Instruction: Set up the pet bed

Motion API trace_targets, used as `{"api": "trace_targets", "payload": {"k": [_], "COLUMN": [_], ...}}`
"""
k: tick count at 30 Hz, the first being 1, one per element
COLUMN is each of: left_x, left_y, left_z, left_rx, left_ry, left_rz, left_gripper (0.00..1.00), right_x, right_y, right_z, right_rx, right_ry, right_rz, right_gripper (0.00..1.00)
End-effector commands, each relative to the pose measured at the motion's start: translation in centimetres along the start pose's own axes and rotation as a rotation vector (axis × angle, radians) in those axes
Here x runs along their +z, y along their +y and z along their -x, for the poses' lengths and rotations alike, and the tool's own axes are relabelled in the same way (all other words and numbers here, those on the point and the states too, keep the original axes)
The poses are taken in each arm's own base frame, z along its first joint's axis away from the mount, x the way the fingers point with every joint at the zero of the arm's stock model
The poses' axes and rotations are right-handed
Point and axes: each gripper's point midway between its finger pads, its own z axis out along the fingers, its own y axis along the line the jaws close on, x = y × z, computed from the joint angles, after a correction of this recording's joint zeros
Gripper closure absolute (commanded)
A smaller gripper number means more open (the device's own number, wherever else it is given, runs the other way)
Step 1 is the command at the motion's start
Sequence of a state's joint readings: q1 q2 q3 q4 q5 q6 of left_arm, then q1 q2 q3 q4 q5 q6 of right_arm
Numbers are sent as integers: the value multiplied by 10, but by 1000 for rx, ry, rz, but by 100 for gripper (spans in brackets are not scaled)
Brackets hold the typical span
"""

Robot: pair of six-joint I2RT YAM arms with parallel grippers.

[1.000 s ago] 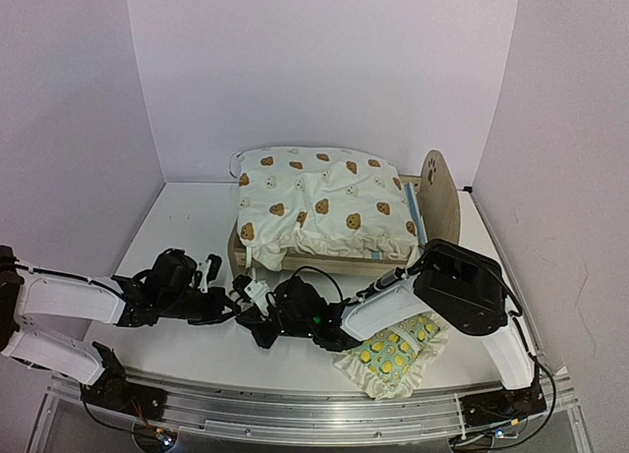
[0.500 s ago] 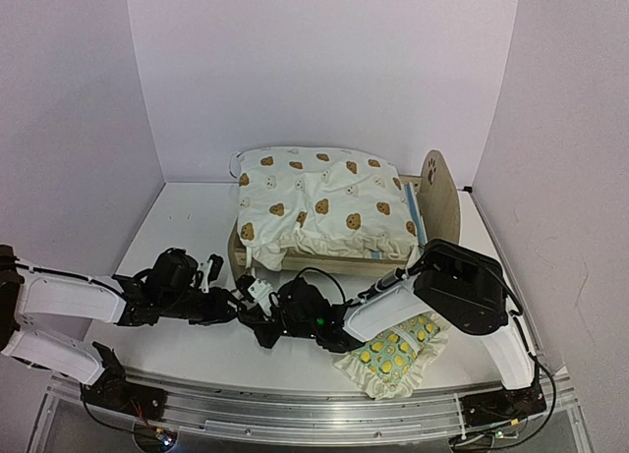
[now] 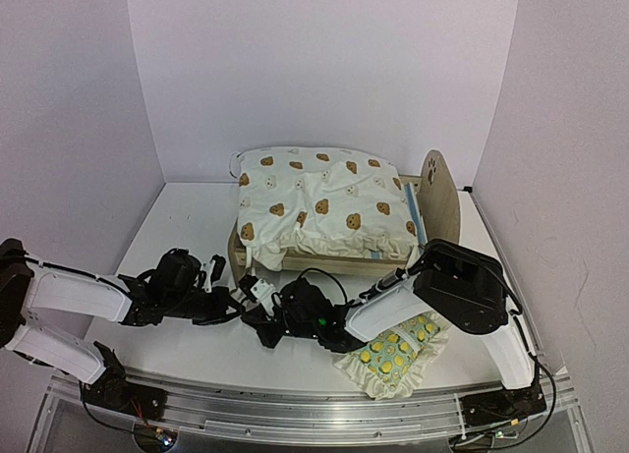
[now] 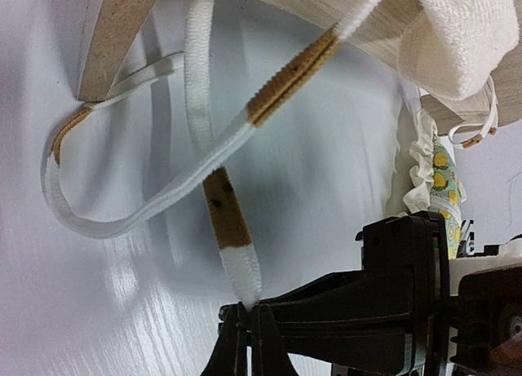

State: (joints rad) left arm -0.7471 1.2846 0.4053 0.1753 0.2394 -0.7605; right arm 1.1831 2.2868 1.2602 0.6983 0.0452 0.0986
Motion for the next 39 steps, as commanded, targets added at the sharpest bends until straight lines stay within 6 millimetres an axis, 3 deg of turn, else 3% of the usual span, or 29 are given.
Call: {"api": "trace_targets", "payload": {"k": [1,3,6,10,16,24,31,39], "left_x": [-7,-12,-18,-18,-28,-29,-16,-28], "left_y": [-24,-19,-14,1,15,22,23,12], "left_z": [14,17,22,20,36,37,28,37], "left_rx": [38,50,71,91,117,126,121,135], "left_ry": [-28,-39,-56,-35,-86,-88,-54,-76], "left_rz": [-54,-5,49,134,266,305,268,259], "left_gripper": [100,100,100,100,100,100,100,100], "right_x": [-14,-20,-32,-46,-52,-34,-12,11], "right_y": [10,4,-5,-10,-28,-72,-81,-80], "right_z": [56,53,48,41,41,29,22,10], "right_rx": [0,3,1,7,-3,123,156,154], "right_ry": [-151,-147,-138,-122,-128,-23,44,120], "right_rz": [16,-16,-67,-93,-195,-191,-139,-67], "right_gripper": [92,61,45,44,43,40,40,40]}}
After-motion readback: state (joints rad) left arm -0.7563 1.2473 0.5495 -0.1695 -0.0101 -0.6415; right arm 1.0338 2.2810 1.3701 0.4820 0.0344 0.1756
